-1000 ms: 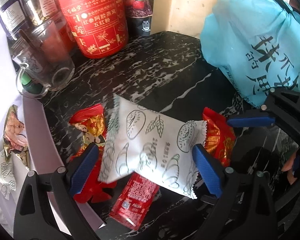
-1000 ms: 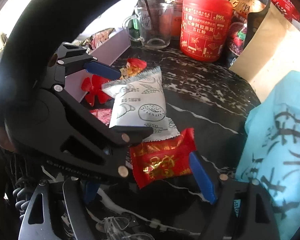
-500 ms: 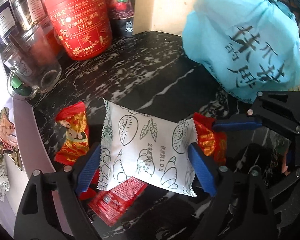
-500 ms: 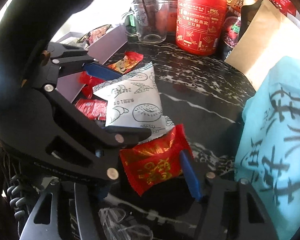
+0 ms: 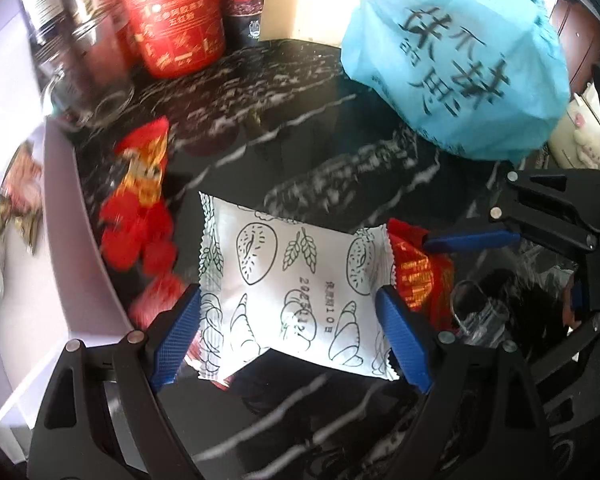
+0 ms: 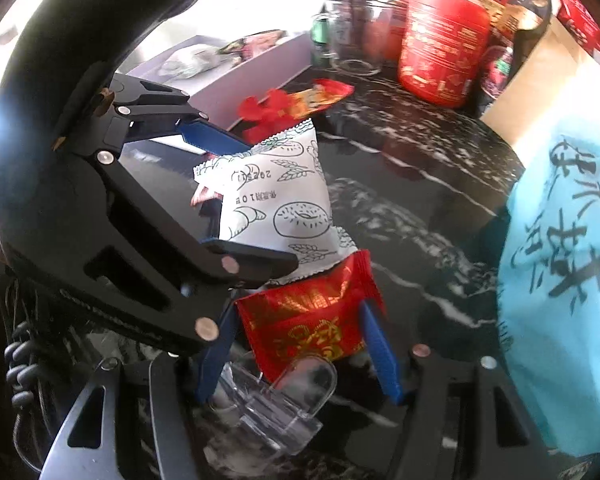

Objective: Organize objects
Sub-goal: 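Grasp another white pastry packet with the left gripper while the right gripper grasps a red candy packet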

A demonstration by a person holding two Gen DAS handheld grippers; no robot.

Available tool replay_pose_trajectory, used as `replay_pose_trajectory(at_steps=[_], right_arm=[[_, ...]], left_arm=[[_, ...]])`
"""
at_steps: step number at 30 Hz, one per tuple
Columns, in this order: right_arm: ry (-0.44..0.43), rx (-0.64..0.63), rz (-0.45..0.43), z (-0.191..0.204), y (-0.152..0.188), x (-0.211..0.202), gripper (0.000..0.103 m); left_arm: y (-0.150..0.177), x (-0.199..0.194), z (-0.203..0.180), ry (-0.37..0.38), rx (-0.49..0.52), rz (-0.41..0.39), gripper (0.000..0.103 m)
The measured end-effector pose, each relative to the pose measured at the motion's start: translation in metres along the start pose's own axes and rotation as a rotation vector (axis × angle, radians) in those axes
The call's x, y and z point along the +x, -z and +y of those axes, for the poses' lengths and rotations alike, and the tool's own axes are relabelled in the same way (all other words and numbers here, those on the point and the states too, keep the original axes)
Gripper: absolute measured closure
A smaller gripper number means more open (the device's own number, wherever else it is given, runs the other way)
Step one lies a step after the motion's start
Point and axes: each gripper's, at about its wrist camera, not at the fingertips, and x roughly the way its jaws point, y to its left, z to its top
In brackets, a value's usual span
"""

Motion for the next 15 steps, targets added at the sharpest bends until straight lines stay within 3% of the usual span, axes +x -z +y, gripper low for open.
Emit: replay_pose_trajectory(at_steps=[7, 12, 15], right_arm=[[-0.025, -0.003, -0.013, 0.012, 0.014, -0.007, 0.038], [0.013, -0.027, -0.035, 0.016, 0.019, -0.009, 0.015], [0.013, -0.035, -0.048, 0.014, 0.017, -0.009, 0.013]], left_arm=[[0.021, -0.011, -0.002, -0.02, -0.019, -0.003, 0.017], [0.024, -0.011, -0.004, -0.034, -0.006, -0.01, 0.016], [0.024, -0.012, -0.003, -0.041, 0.0, -0.015, 0.016]])
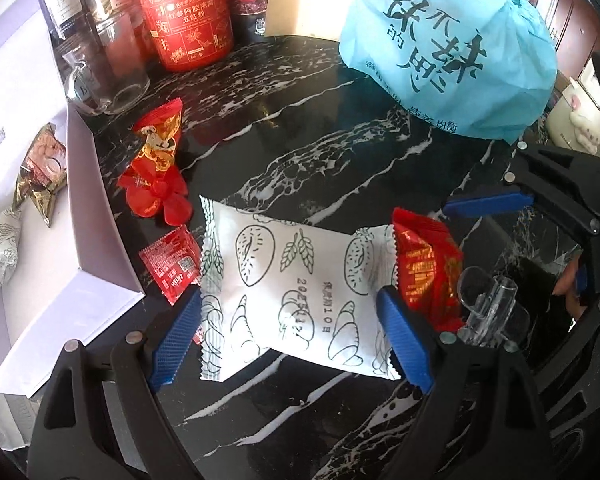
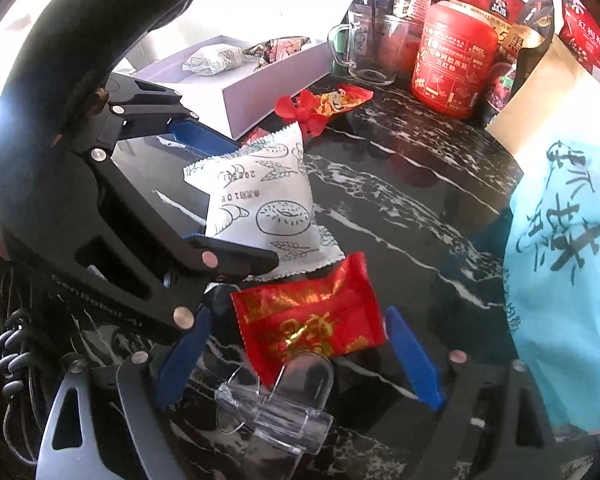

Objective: Organize objects
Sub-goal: 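Grasp another white pastry packet with the left gripper while the right gripper grasps a red candy packet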

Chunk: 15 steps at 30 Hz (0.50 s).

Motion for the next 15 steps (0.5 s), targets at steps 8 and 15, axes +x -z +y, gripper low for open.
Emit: replay_pose_trajectory(at_steps=[8, 15], right_arm=[[0.015, -0.018, 0.013, -0.003, -0.004, 0.011, 0.01], [0.01, -0.017, 0.033, -0.004, -0.003, 0.02, 0.011]], left_arm=[[0.002, -0.007, 0.004, 0.041, 0.001, -0.008, 0.014], [0.001, -0.007, 0.003, 0.085, 0.009, -0.011, 0.009]])
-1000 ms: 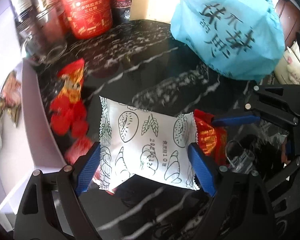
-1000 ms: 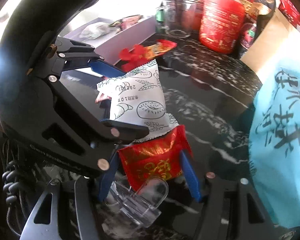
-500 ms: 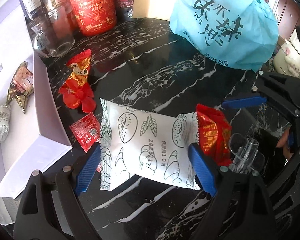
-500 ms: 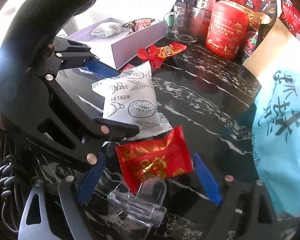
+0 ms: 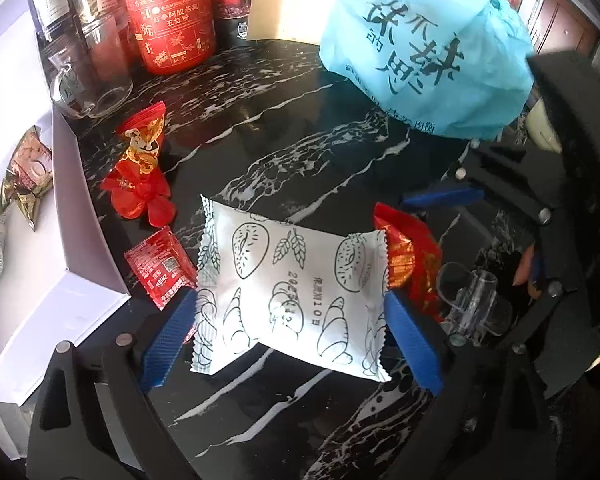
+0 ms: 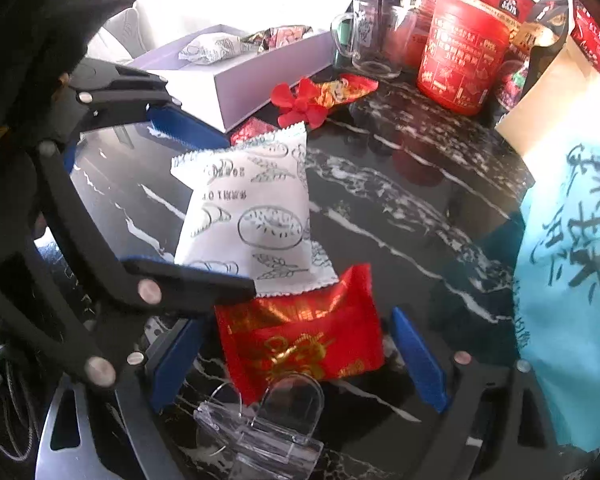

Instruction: Organize objects

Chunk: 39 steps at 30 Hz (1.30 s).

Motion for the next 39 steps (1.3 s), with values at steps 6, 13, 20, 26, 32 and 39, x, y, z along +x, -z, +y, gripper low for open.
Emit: replay_pose_trajectory(at_steps=[6, 13, 20, 26, 32, 39], right_arm=[[-0.005, 0.032, -0.019, -0.004, 0.003, -0.002, 0.023], [0.002, 0.022, -0.038, -0.001, 0.004, -0.003, 0.028], [-0.009, 0.054, -0.056, -0.005, 0.004, -0.005, 0.034], [-0.02, 0.083, -0.082, -0.009, 0.004, -0.01, 0.042], [-0.017, 0.084, -0.11, -0.009, 0.001, -0.019, 0.047], [-0.026, 0.098, -0.129, -0.011, -0.001, -0.023, 0.047]], left_arm=[[0.0, 0.011, -0.003, 0.011, 0.019, 0.024, 0.003], [-0.002, 0.016, -0.003, -0.01, 0.011, 0.013, 0.0], [-0.002, 0.005, 0.004, -0.022, -0.054, -0.042, 0.027], [-0.003, -0.002, 0.007, -0.015, -0.081, -0.055, 0.037], [-0.002, -0.006, 0.013, -0.01, -0.115, -0.054, 0.039], [-0.001, -0.013, 0.015, -0.011, -0.131, -0.063, 0.039]])
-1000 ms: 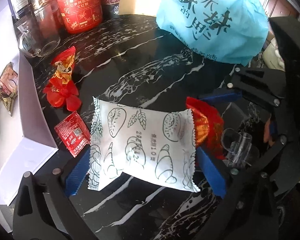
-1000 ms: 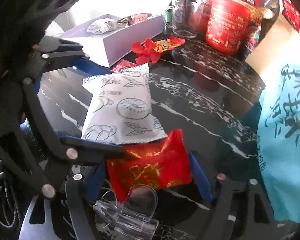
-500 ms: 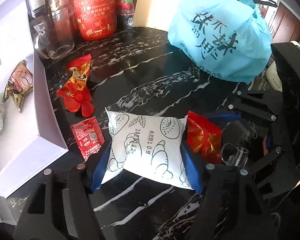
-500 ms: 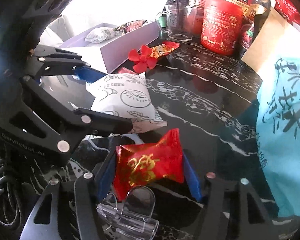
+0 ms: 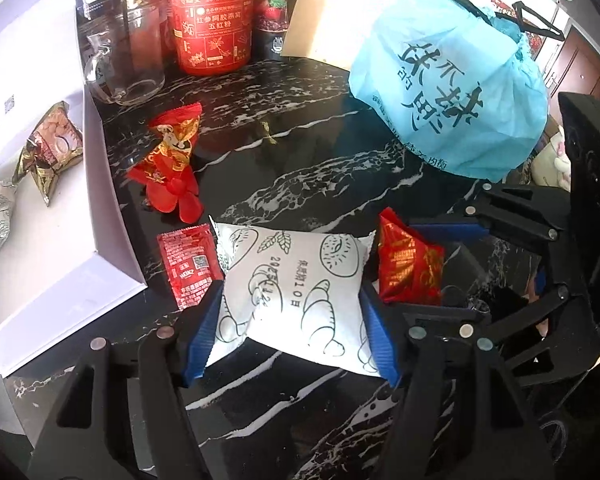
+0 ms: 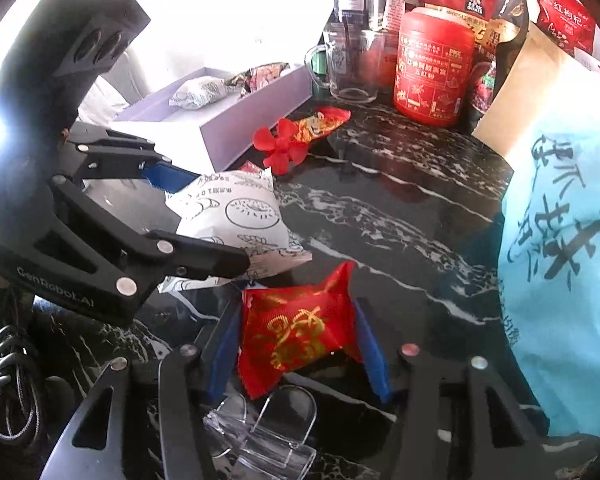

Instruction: Organize objects

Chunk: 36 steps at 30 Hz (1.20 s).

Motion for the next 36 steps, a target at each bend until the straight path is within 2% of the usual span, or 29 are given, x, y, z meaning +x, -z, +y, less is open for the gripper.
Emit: replay_pose_trajectory(at_steps=[14, 20, 24, 27, 36], right_arm=[[-0.027, -0.053, -0.05, 0.011, -0.027, -0.013, 0.047], [-0.054, -0.097, -0.059, 0.027, -0.041, -0.012, 0.047], [-0.1, -0.128, -0.057, 0.041, -0.049, -0.008, 0.047], [-0.121, -0.161, -0.067, 0.052, -0.055, -0.007, 0.047], [-0.172, -0.265, -0.106, 0.086, -0.069, -0.017, 0.047]], left_arm=[[0.005, -0.031, 0.017, -0.047, -0.072, -0.051, 0.039], [0.014, -0.053, 0.03, -0.095, -0.119, -0.077, 0.039], [0.024, -0.066, 0.036, -0.079, -0.149, -0.089, 0.039], [0.033, -0.077, 0.038, -0.142, -0.17, -0.104, 0.039], [0.055, -0.115, 0.054, -0.201, -0.249, -0.164, 0.039]])
